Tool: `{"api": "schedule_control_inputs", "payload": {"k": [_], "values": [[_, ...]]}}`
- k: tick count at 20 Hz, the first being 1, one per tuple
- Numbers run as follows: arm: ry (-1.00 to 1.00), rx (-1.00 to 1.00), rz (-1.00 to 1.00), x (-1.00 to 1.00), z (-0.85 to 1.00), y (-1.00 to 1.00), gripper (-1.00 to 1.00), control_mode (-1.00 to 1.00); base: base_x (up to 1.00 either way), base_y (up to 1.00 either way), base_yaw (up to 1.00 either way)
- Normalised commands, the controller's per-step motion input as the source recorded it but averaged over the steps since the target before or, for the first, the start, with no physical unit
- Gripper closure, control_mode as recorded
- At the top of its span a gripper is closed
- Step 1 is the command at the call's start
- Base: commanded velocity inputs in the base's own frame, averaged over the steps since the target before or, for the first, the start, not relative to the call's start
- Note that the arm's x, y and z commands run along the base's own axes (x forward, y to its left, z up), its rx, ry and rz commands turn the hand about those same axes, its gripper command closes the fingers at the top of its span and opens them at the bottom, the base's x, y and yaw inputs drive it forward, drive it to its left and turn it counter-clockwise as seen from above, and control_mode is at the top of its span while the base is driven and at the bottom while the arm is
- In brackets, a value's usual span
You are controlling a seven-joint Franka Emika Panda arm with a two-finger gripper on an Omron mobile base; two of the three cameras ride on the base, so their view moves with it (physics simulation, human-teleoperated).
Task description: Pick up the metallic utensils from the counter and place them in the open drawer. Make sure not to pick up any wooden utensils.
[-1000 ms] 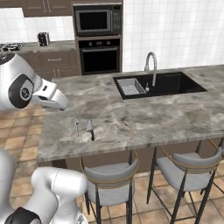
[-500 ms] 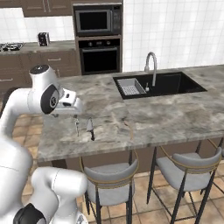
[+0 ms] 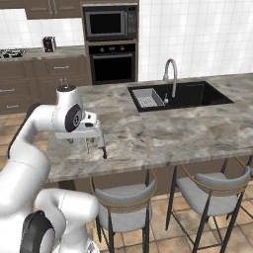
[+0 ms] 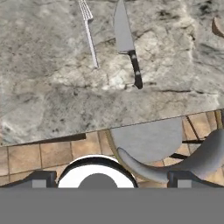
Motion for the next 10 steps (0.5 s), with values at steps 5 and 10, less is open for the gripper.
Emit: {"api": "schedule_control_inputs", "payload": {"k": [5,10], "values": [[0.04,0.0,0.17,0.3,-0.57,-0.05,-1.0,-1.0,0.0,0.0,0.0],[0.03,0.0,0.15,0.31,-0.55,-0.19,-1.0,-1.0,0.0,0.0,0.0]]}}
